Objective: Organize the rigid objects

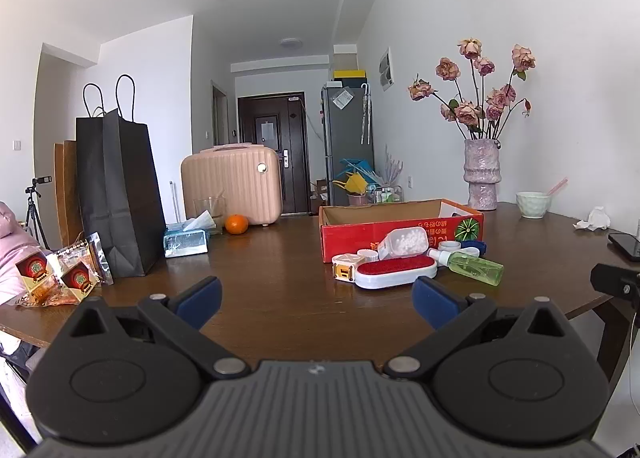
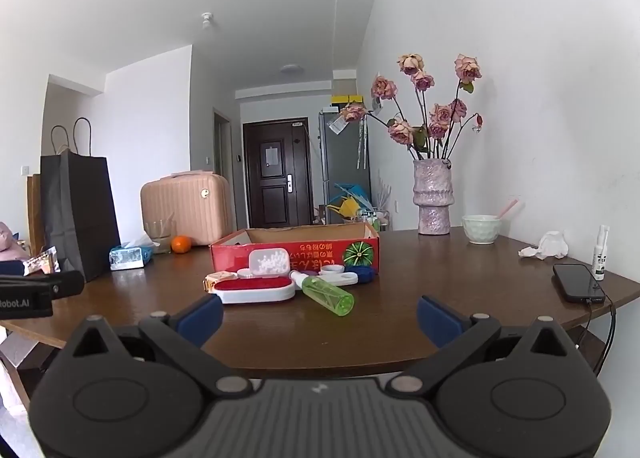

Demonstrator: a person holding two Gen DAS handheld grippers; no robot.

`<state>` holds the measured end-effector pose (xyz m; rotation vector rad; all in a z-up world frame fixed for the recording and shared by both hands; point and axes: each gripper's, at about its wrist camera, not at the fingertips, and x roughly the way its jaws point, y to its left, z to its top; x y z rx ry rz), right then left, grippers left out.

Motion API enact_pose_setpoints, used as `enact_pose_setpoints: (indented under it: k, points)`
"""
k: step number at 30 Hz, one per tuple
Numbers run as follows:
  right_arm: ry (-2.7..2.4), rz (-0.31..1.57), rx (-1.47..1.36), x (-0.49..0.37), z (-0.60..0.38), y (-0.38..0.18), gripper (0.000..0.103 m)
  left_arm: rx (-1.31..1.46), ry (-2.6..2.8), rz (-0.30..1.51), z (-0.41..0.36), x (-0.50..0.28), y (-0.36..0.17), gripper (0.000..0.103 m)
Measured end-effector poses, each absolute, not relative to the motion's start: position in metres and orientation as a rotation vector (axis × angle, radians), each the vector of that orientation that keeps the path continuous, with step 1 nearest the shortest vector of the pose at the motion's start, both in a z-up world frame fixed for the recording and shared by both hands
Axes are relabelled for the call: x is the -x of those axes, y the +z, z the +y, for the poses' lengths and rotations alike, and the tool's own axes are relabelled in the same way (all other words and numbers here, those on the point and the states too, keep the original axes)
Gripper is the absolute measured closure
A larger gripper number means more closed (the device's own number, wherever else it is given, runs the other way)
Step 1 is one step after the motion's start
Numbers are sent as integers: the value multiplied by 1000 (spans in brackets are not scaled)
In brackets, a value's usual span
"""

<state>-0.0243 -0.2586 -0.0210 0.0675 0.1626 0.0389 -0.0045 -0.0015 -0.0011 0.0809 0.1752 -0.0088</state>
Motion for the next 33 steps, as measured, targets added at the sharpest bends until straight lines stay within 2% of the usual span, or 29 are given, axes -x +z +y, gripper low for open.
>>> enact_pose_setpoints:
  k: [33]
  points:
    - [33,157,-58,26,-260,-21,0,-92,-12,192,-5,4,-3,0]
